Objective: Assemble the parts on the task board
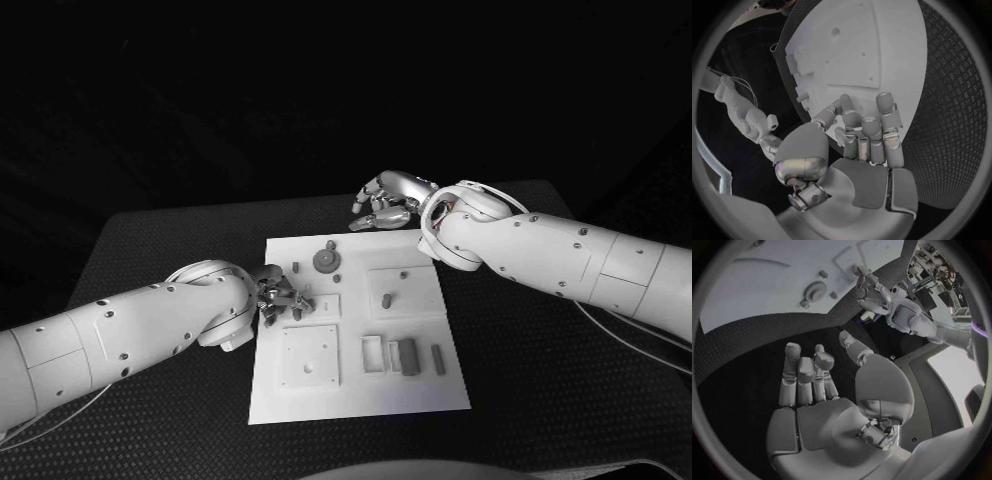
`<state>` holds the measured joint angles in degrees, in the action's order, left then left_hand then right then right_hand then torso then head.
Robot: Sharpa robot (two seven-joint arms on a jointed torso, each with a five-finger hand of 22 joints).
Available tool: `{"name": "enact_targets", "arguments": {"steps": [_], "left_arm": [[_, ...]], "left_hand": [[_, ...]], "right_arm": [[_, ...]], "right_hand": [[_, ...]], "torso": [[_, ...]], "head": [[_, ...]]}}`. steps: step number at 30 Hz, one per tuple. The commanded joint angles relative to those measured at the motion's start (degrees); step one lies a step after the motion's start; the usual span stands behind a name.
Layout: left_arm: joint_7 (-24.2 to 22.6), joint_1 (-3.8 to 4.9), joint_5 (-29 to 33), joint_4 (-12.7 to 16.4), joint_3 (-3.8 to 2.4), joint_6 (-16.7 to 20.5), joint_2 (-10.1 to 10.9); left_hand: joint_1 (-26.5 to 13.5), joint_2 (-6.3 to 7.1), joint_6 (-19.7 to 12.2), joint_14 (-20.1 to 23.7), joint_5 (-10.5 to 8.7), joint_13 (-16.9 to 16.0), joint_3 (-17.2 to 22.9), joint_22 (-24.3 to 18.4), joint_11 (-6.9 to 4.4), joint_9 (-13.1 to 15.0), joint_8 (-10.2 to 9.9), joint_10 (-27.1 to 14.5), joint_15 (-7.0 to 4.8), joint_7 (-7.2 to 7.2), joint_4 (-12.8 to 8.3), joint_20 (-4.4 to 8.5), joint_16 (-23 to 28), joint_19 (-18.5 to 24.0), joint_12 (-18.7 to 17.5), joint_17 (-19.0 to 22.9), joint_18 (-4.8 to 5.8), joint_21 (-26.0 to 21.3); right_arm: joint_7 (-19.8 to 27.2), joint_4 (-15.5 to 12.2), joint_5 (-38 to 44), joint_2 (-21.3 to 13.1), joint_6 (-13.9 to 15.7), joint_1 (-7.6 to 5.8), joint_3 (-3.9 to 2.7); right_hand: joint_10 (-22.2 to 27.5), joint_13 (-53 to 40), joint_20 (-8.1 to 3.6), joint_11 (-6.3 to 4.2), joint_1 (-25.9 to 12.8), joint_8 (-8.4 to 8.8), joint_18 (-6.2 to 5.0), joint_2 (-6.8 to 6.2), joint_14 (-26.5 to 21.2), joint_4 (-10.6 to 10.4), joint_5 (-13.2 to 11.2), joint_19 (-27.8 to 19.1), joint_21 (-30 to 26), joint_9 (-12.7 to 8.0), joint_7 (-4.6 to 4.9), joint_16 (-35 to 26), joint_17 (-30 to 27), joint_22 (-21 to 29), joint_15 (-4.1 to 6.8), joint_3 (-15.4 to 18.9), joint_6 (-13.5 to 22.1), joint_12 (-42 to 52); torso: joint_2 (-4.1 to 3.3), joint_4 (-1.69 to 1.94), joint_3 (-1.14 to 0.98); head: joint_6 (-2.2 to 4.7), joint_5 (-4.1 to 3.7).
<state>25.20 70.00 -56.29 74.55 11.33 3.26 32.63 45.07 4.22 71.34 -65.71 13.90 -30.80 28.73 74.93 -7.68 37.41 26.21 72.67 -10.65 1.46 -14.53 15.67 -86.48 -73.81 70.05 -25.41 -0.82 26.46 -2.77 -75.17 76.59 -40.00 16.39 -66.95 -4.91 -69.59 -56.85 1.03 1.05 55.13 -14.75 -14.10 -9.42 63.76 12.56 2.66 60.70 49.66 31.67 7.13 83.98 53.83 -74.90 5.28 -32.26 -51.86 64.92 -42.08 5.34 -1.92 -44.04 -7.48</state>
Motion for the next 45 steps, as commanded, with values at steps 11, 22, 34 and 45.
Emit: {"name": "enact_targets", "arguments": {"steps": [11,22,34,45], "left_arm": [[-0.7,0.03,1.1,0.2,-0.01,-0.4,-0.1],[-4.6,0.03,1.0,1.5,-0.08,2.8,1.2],[-19.7,0.24,4.1,6.0,-2.08,12.3,6.2],[-22.0,0.26,-1.2,6.4,-2.08,12.6,9.0]], "left_hand": [[0.0,0.86,-0.6,0.6,-0.64,0.2,-0.7,1.1,0.17,0.1,-0.5,-0.5,0.05,-0.2,-0.1,-0.03,0.5,0.3,-0.4,0.0,0.73,-0.3],[1.8,2.34,-1.8,1.6,-1.98,0.4,-1.0,1.0,0.66,0.2,-1.2,-1.6,-0.09,-0.76,-1.6,-0.22,1.1,1.0,-0.9,0.2,0.82,-1.0],[14.8,4.53,-12.3,14.8,-7.48,4.6,-0.1,-2.2,6.95,-2.3,-7.2,-15.0,7.38,-6.74,-2.1,-7.24,10.5,14.3,-10.2,4.3,0.82,-10.8],[22.6,4.59,-14.4,20.1,-6.91,10.1,4.0,-6.1,10.83,-3.1,-8.0,-20.1,12.58,-8.32,-2.1,-11.87,18.8,20.1,-19.8,7.5,0.82,-17.3]], "right_arm": [[0.3,0.0,0.1,0.0,-0.6,0.02,-0.03],[0.4,0.0,0.1,-0.1,-0.5,0.02,-0.03],[0.5,0.4,-0.1,-0.5,-0.2,0.02,-0.03],[3.1,0.8,0.2,-0.4,0.1,0.02,-0.01]], "right_hand": [[0.4,0.1,-0.05,-0.11,-0.3,0.25,-0.9,-0.04,-0.3,-0.2,0.1,-0.3,-0.3,0.1,0.31,-0.3,-0.1,-0.5,-0.16,-0.1,0.2,-0.1],[0.4,0.1,-0.05,-0.11,-0.3,0.26,-0.9,-0.03,-0.3,-0.2,0.1,-0.3,-0.3,0.1,0.31,-0.3,-0.1,-0.6,-0.16,-0.1,0.2,-0.1],[0.4,0.1,-0.05,-0.1,-0.3,0.29,-0.9,-0.06,-0.3,-0.2,0.1,-0.3,-0.3,0.1,0.32,-0.3,-0.1,-0.6,-0.16,-0.1,0.3,-0.1],[0.4,0.1,-0.17,-0.09,1.0,0.41,-0.9,0.18,-0.4,0.9,0.1,-0.4,-0.3,0.1,0.34,-0.3,-0.1,-0.6,-0.17,-0.4,0.5,0.0]], "torso": [[0.0,-0.02,-0.03],[0.03,-0.02,-0.01],[0.09,0.09,-0.01],[0.03,0.03,0.04]], "head": [[-0.01,-0.05],[0.17,-0.13],[0.57,-0.15],[0.78,-0.04]]}}
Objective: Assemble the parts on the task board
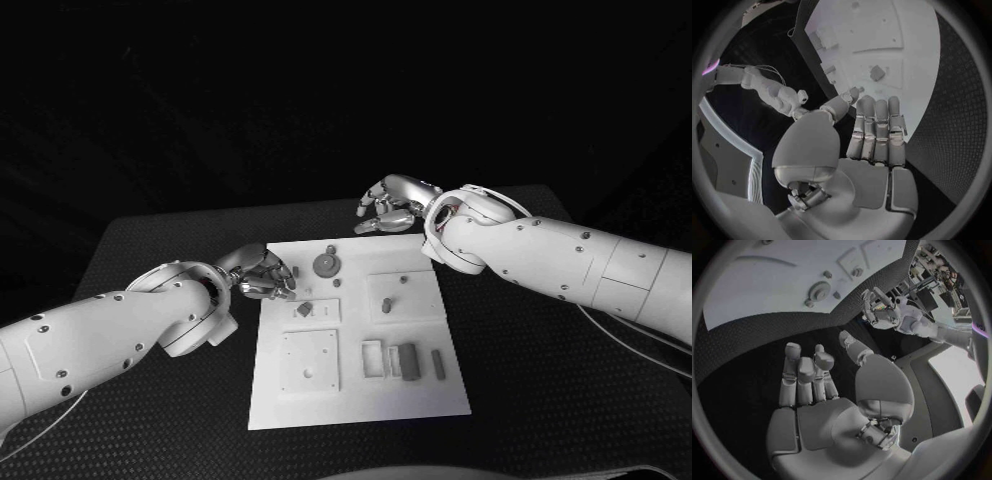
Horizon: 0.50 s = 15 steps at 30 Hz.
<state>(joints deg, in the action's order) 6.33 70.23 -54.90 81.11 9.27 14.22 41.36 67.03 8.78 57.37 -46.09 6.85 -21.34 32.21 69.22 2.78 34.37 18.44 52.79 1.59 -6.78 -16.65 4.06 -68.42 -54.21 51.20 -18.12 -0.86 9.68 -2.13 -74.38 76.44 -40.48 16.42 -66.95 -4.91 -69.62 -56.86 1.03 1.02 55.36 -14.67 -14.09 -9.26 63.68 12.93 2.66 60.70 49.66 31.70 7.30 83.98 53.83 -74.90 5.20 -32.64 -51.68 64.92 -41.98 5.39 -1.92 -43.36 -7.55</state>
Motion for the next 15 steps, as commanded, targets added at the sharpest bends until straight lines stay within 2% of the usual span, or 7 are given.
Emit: {"name": "enact_targets", "arguments": {"steps": [1,4,6,8,11,15], "left_arm": [[-3.2,0.04,-2.3,-0.2,-0.01,1.8,0.5],[-3.6,0.03,0.3,-0.5,-0.01,2.8,1.0],[-4.0,0.03,3.0,-0.8,0.01,3.6,1.2],[-4.8,0.03,7.1,-1.1,0.02,4.4,1.3],[-6.5,0.03,12.1,-1.2,0.03,5.8,1.6],[-8.9,0.04,20.0,-1.5,0.03,7.2,1.9]], "left_hand": [[1.0,0.11,-0.5,0.5,0.12,0.9,0.8,-0.6,0.49,-0.1,-0.3,-0.2,0.5,-0.15,0.0,-0.41,1.1,0.6,-1.4,0.3,0.86,-0.8],[1.0,0.24,-0.8,0.3,-0.03,1.8,1.0,-1.1,0.7,-0.3,-0.3,0.3,0.82,-0.31,0.0,-0.72,1.8,0.4,-2.5,0.5,0.83,-1.4],[0.8,0.28,-0.8,0.2,-0.06,1.9,1.0,-1.1,0.73,-0.3,-0.4,0.4,0.86,-0.34,0.0,-0.76,2.0,0.4,-2.7,0.5,0.81,-1.5],[0.5,0.24,-0.9,0.2,-0.06,2.1,0.8,-1.2,0.77,-0.4,-0.4,0.5,0.91,-0.37,0.0,-0.81,2.1,0.3,-2.9,0.5,0.8,-1.6],[-0.2,0.1,-1.2,0.4,-0.04,2.6,0.6,-1.5,0.93,-0.5,-0.4,0.4,1.08,-0.49,0.1,-0.98,2.7,0.5,-3.5,0.5,0.8,-2.1],[-0.9,0.04,-1.8,1.0,-0.03,3.9,0.3,-2.2,1.59,-0.8,-0.5,-0.2,1.72,-0.73,0.1,-1.6,4.5,1.2,-5.4,1.2,0.8,-3.3]], "right_arm": [[3.2,-0.1,1.4,0.2,0.0,0.03,-0.01],[5.2,-0.2,4.9,0.6,0.2,0.07,0.06],[6.1,-0.2,6.2,1.0,0.2,0.08,0.21],[7.3,-0.3,8.4,1.7,-0.4,0.08,0.74],[8.4,-0.5,11.4,2.8,-1.3,0.07,2.03],[9.4,-0.5,14.3,4.6,-2.9,0.07,4.17]], "right_hand": [[0.5,0.1,-0.21,-0.04,1.4,0.41,-0.91,0.12,-0.3,1.1,0.1,-0.4,-0.3,0.1,0.2,-0.3,-0.1,-0.6,-0.1,-0.2,0.4,0.0],[0.7,0.1,-0.22,0.13,3.7,0.74,-0.91,0.62,-0.5,3.5,0.1,-0.6,-0.4,0.0,0.37,-0.3,-0.1,-0.7,-0.25,-0.5,1.0,-0.1],[0.8,0.1,-0.17,0.18,4.8,0.77,-0.91,0.58,-0.6,3.8,0.1,-0.7,-0.4,0.0,0.45,-0.3,-0.1,-0.7,-0.32,-0.5,1.0,-0.1],[0.9,0.1,-0.11,0.28,6.5,0.87,-0.91,0.39,-0.8,3.8,0.1,-1.0,-0.4,0.0,0.52,-0.3,0.0,-0.8,-0.41,-0.5,1.2,0.0],[1.1,0.1,0.09,0.36,7.7,1.01,-0.9,0.27,-1.0,3.9,0.1,-1.3,-0.5,0.0,0.59,-0.4,0.0,-0.9,-0.53,-0.3,1.4,-0.1],[1.4,0.1,0.35,0.21,8.5,1.23,-0.87,0.05,-1.4,3.9,0.1,-1.7,-0.6,-0.1,0.39,-0.4,0.0,-0.9,-0.45,0.1,1.7,-0.1]], "torso": [[-0.08,-0.04,0.06],[-0.08,-0.07,0.09],[-0.07,-0.07,0.09],[-0.02,-0.04,0.07],[-0.03,-0.05,0.04],[-0.11,0.08,0.11]], "head": [[0.15,0.04],[0.3,0.21],[0.35,0.34],[0.48,0.45],[0.74,0.75],[0.97,1.06]]}}
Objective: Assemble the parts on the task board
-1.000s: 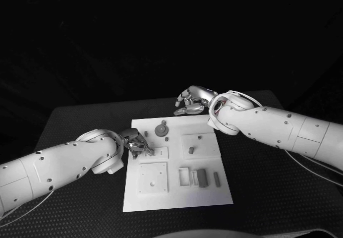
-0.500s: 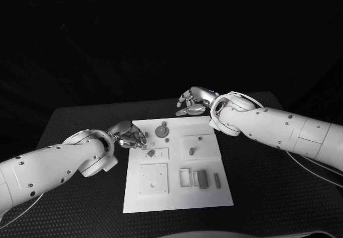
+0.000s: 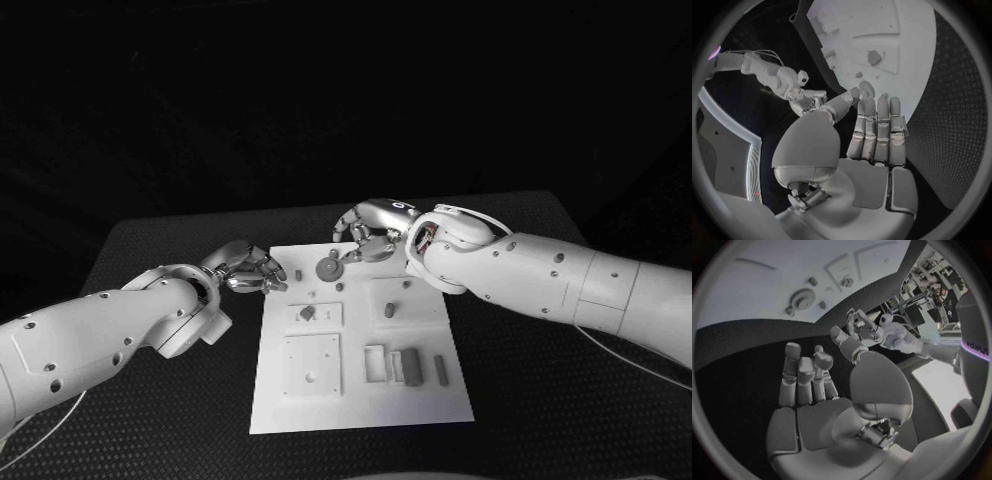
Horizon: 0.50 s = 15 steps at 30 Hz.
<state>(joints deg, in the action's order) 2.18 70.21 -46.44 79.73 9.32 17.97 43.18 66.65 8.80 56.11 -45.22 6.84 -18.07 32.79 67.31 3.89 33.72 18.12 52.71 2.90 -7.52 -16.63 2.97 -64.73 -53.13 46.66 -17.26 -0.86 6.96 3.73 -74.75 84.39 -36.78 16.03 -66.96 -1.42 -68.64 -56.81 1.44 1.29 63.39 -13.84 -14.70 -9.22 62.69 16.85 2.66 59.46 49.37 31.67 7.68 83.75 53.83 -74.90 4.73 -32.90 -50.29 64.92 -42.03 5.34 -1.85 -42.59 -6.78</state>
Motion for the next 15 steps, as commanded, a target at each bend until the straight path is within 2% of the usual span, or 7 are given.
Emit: {"name": "enact_targets", "arguments": {"steps": [1,5,7,8,11,13,15], "left_arm": [[-5.3,0.06,13.3,-0.2,-0.02,3.8,0.1],[-6.5,0.06,16.6,-0.6,-0.02,4.8,0.2],[-7.0,0.06,17.3,-0.6,-0.02,5.3,0.2],[-7.1,0.06,17.8,-0.7,-0.02,5.3,0.3],[-7.5,0.06,18.9,-0.8,-0.02,5.6,0.4],[-8.1,0.06,19.6,-0.8,-0.02,6.5,0.4],[-8.4,0.06,20.4,-0.8,-0.02,6.5,0.3]], "left_hand": [[-0.7,-0.04,-0.7,0.2,-0.03,1.0,-0.3,-0.5,0.65,-0.2,-0.2,-0.1,0.6,-0.06,0.0,-0.67,1.3,0.3,-1.3,0.6,0.78,-0.9],[-0.9,-0.23,-1.3,0.5,0.04,2.4,-0.3,-1.2,1.19,-0.6,-0.4,-0.3,1.24,-0.36,0.0,-1.31,3.2,0.9,-3.2,1.4,0.66,-2.1],[-1.0,-0.34,-1.4,0.4,0.04,2.6,-0.3,-1.3,1.21,-0.7,-0.4,-0.2,1.28,-0.39,0.1,-1.36,3.4,0.9,-3.4,1.4,0.63,-2.2],[-1.1,-0.36,-1.4,0.4,0.05,2.6,-0.3,-1.3,1.21,-0.7,-0.4,-0.2,1.29,-0.4,0.1,-1.37,3.4,0.9,-3.4,1.5,0.61,-2.2],[-1.1,-0.46,-1.4,0.3,0.11,2.7,-0.3,-1.3,1.2,-0.7,-0.4,-0.1,1.3,-0.39,0.1,-1.38,3.5,0.8,-3.5,1.5,0.57,-2.2],[-1.1,-0.54,-1.4,0.2,0.24,2.8,-0.3,-1.4,1.19,-0.8,-0.4,0.0,1.3,-0.39,0.1,-1.39,3.6,0.8,-3.6,1.5,0.54,-2.3],[-1.1,-0.56,-1.4,0.2,0.33,2.8,-0.3,-1.4,1.18,-0.8,-0.3,0.1,1.3,-0.39,0.0,-1.4,3.6,0.7,-3.6,1.5,0.52,-2.3]], "right_arm": [[3.8,-0.1,7.2,1.3,-2.7,0.07,1.29],[4.7,0.8,10.4,3.5,-4.2,0.08,4.0],[5.0,1.1,11.2,4.3,-4.8,0.09,4.86],[5.1,1.2,11.7,4.6,-5.2,0.1,5.51],[5.1,2.0,12.6,6.2,-5.4,0.32,6.41],[4.8,2.5,13.7,7.0,-5.5,0.99,6.62],[4.6,3.1,13.8,7.5,-5.4,1.21,6.74]], "right_hand": [[0.5,0.1,0.03,-0.15,0.7,0.47,-0.26,-0.03,-0.5,-0.1,0.1,-0.6,-0.4,-0.1,-0.08,-0.2,0.0,-0.9,0.08,0.6,0.5,-0.2],[0.6,0.1,0.23,-0.4,0.9,0.69,-0.29,-0.2,-0.7,-0.1,0.1,-0.8,-0.4,-0.2,-0.35,-0.2,0.1,-0.9,0.29,1.0,0.9,-0.2],[0.6,0.1,0.29,-0.48,0.9,0.73,-0.3,-0.31,-0.8,-0.1,0.1,-0.8,-0.4,-0.3,-0.44,-0.2,0.1,-1.0,0.36,1.1,0.9,-0.2],[0.6,0.1,0.31,-0.54,1.0,0.77,-0.3,-0.37,-0.8,-0.1,0.1,-0.9,-0.4,-0.3,-0.5,-0.1,0.1,-1.0,0.41,1.2,1.0,-0.2],[0.6,0.0,0.4,-0.74,1.1,1.0,-0.3,-0.46,-0.9,-0.1,0.1,-0.9,-0.3,-0.4,-0.71,-0.1,0.2,-1.0,0.6,1.5,1.4,-0.1],[0.6,0.0,0.43,-0.83,1.2,1.15,-0.3,-0.41,-0.9,-0.1,0.1,-0.9,-0.3,-0.5,-0.8,0.0,0.2,-1.0,0.71,1.7,1.7,-0.1],[0.6,0.0,0.44,-0.87,1.2,1.22,-0.3,-0.39,-0.9,-0.1,0.1,-0.9,-0.3,-0.6,-0.84,0.0,0.2,-1.0,0.75,1.7,1.9,-0.1]], "torso": [[-0.05,0.19,0.09],[-0.04,0.24,0.04],[-0.06,0.33,0.07],[-0.08,0.33,0.07],[-0.13,0.53,0.19],[-0.15,0.41,0.17],[-0.14,0.44,0.21]], "head": [[0.21,0.39],[0.26,0.73],[0.26,0.76],[0.26,0.79],[0.22,0.87],[0.26,1.12],[0.27,1.26]]}}
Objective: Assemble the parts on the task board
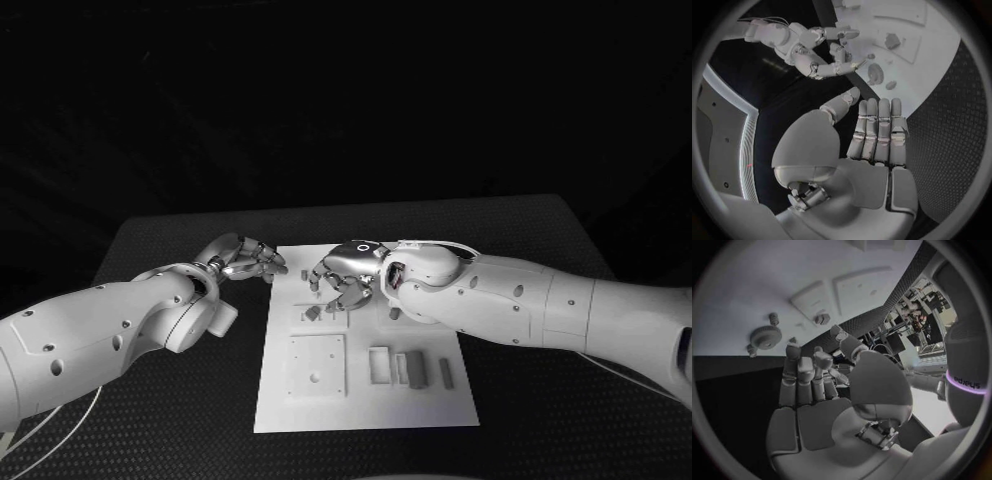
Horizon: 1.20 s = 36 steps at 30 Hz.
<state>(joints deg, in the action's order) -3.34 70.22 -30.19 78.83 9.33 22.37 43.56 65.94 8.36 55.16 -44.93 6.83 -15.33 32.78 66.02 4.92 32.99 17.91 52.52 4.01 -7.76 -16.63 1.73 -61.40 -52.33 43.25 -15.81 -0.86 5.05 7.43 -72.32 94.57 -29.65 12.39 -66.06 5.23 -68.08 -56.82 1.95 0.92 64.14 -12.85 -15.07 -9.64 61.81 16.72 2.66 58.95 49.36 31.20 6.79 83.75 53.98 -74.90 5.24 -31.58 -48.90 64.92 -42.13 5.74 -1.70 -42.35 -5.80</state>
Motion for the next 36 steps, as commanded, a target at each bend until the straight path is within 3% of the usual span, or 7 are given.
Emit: {"name": "enact_targets", "arguments": {"steps": [1,11,18,24,28,36], "left_arm": [[-3.1,0.06,4.5,0.1,-0.03,2.4,-0.1],[-4.1,0.06,5.9,0.2,-0.03,3.2,0.1],[-4.5,0.11,7.0,0.5,-0.05,3.7,0.3],[-4.2,0.35,7.1,0.4,-0.05,3.6,0.3],[-4.2,0.43,7.2,0.4,-0.05,3.6,0.2],[-4.1,0.51,7.5,0.4,-0.05,3.5,0.1]], "left_hand": [[-0.4,-0.12,-0.4,-0.2,0.42,0.1,-0.3,-0.1,0.16,-0.1,-0.1,0.3,0.2,-0.15,0.0,-0.17,0.3,-0.1,-0.3,0.1,0.5,-0.4],[-0.4,-0.23,-0.5,-0.2,0.76,0.3,-0.2,-0.2,0.16,-0.2,-0.1,0.4,0.23,-0.16,0.0,-0.21,0.5,-0.1,-0.5,0.1,0.46,-0.5],[-0.4,-0.34,-0.5,-0.3,0.88,0.4,-0.2,-0.3,0.18,-0.3,-0.1,0.4,0.27,-0.19,0.1,-0.25,0.6,-0.1,-0.6,0.2,0.46,-0.6],[-0.5,-0.38,-0.6,-0.3,0.92,0.5,-0.2,-0.3,0.23,-0.4,-0.1,0.4,0.32,-0.24,0.1,-0.3,0.8,-0.1,-0.8,0.2,0.47,-0.7],[-0.5,-0.39,-0.7,-0.2,0.92,0.6,-0.2,-0.3,0.25,-0.4,-0.1,0.4,0.34,-0.26,0.1,-0.33,0.9,-0.1,-0.8,0.2,0.47,-0.8],[-0.7,-0.48,-0.8,-0.2,0.93,0.7,-0.2,-0.4,0.3,-0.5,-0.2,0.4,0.39,-0.32,0.1,-0.37,1.0,0.0,-0.9,0.2,0.48,-0.8]], "right_arm": [[0.8,0.9,3.9,0.6,-1.7,0.4,0.15],[-0.5,4.1,4.9,2.9,-0.5,0.94,0.42],[-0.2,5.4,4.9,4.2,-1.5,1.27,0.67],[0.0,5.7,4.7,4.5,-2.5,1.4,0.86],[0.0,6.1,4.6,4.8,-2.3,1.41,0.88],[0.2,7.2,4.4,5.3,-3.5,1.46,0.94]], "right_hand": [[0.1,0.0,-0.07,-0.53,0.5,0.26,0.07,0.03,0.0,0.0,0.1,-0.3,-0.3,-0.1,0.03,0.0,0.1,-1.0,0.27,0.4,0.6,-0.1],[-0.1,-0.1,-0.11,-0.57,0.4,0.61,0.07,0.32,0.1,-0.1,0.1,0.0,-0.1,-0.4,0.01,0.3,0.2,-1.0,0.38,0.7,1.3,0.1],[-0.1,-0.1,-0.15,-0.57,0.3,0.85,0.07,0.47,0.1,-0.1,0.1,0.1,0.0,-0.5,0.0,0.4,0.2,-1.0,0.38,0.8,1.8,0.2],[-0.1,-0.1,-0.15,-0.57,0.3,0.85,0.07,0.47,0.1,-0.1,0.1,0.1,0.0,-0.5,0.0,0.4,0.2,-1.0,0.38,0.8,1.8,0.2],[-0.1,-0.2,-0.13,-0.67,0.2,0.86,0.07,1.29,0.1,-0.2,0.1,0.1,0.0,-0.5,-0.13,0.5,0.2,-1.0,0.41,0.7,1.8,0.2],[-0.1,-0.3,-0.15,-0.98,-0.3,0.42,0.07,3.66,0.0,-0.1,0.1,0.0,0.1,-0.5,-0.44,0.7,0.4,-1.0,0.71,0.5,1.2,0.4]], "torso": [[0.0,0.09,0.06],[-0.04,0.39,0.22],[-0.13,0.6,0.27],[-0.19,0.51,0.31],[-0.23,0.54,0.4],[-0.14,0.54,0.35]], "head": [[-0.01,0.35],[0.03,0.37],[-0.11,0.43],[-0.41,0.67],[-0.37,0.64],[-0.63,0.8]]}}
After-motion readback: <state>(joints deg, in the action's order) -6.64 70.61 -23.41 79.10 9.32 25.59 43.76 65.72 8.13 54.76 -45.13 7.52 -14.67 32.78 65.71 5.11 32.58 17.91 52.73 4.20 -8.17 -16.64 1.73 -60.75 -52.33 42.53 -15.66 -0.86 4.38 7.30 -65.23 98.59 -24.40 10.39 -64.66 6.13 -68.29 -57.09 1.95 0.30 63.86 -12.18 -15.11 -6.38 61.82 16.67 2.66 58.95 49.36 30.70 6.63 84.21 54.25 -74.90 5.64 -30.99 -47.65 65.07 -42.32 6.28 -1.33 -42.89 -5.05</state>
